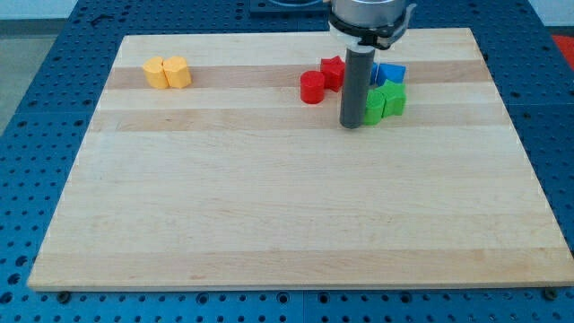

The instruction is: Push the yellow heart towards down

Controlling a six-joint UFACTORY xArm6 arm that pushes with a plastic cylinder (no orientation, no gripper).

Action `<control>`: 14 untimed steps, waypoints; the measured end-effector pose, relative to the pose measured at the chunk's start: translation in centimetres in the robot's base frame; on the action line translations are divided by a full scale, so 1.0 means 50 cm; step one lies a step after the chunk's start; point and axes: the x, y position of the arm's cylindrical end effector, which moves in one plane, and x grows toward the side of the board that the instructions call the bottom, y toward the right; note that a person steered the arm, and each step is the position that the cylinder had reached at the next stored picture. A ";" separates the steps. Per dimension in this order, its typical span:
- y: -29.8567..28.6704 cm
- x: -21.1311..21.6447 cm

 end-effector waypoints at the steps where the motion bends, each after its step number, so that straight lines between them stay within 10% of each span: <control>1: -0.002 0.002; 4: -0.316 -0.014; 9: -0.435 -0.312; 12: -0.636 -0.233; 14: -0.558 -0.133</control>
